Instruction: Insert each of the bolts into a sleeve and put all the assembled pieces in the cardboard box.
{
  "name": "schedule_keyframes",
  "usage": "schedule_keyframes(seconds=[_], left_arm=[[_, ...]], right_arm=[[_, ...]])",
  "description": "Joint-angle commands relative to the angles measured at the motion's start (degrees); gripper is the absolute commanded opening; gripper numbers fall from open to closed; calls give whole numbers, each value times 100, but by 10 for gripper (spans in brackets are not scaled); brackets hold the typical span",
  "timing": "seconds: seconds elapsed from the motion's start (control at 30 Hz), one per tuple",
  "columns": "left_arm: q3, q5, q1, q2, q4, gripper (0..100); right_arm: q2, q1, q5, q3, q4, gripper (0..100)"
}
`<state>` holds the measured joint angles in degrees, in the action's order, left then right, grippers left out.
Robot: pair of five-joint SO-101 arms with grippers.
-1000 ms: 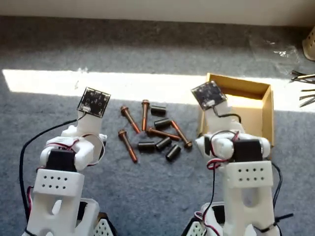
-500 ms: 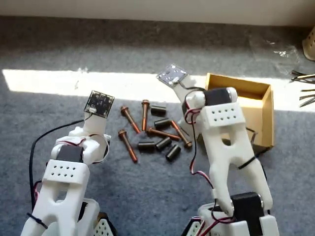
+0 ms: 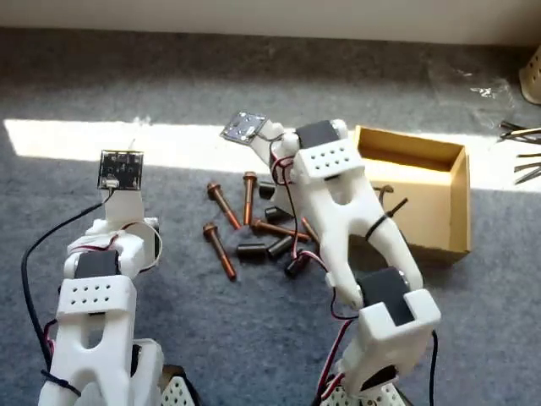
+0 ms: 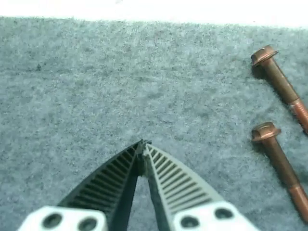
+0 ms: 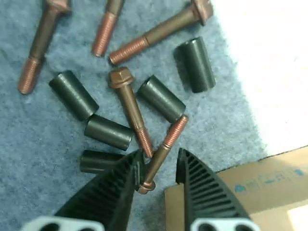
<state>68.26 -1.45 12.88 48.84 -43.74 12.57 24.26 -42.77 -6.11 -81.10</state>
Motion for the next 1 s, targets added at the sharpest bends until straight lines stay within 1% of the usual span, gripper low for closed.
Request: schedule_keyframes(seconds=[0.0, 0.1, 0.23, 0.33, 0.5, 0.63, 0.77, 0.97], left_arm=[[189, 35, 92, 4, 492, 11], [251, 35, 233, 22, 642, 11], [224, 44, 532, 22, 659, 11], [259, 44, 541, -13, 818, 11], [268, 35, 549, -13, 853, 11], [321, 26, 549, -13, 888, 11], [444, 26, 549, -13, 1143, 11], [444, 26, 549, -13, 1143, 11]], right_arm=[[251, 224, -70, -673, -22, 115], [629, 259, -149, -1112, -22, 116], [1218, 259, -756, -1719, -57, 116], [1552, 259, -1020, -2018, -22, 117], [2018, 251, -1380, -2536, -22, 128], [2290, 242, -1407, -2862, -22, 199], [2431, 233, -1424, -3037, -40, 196], [2668, 233, -1433, -3037, -40, 195]])
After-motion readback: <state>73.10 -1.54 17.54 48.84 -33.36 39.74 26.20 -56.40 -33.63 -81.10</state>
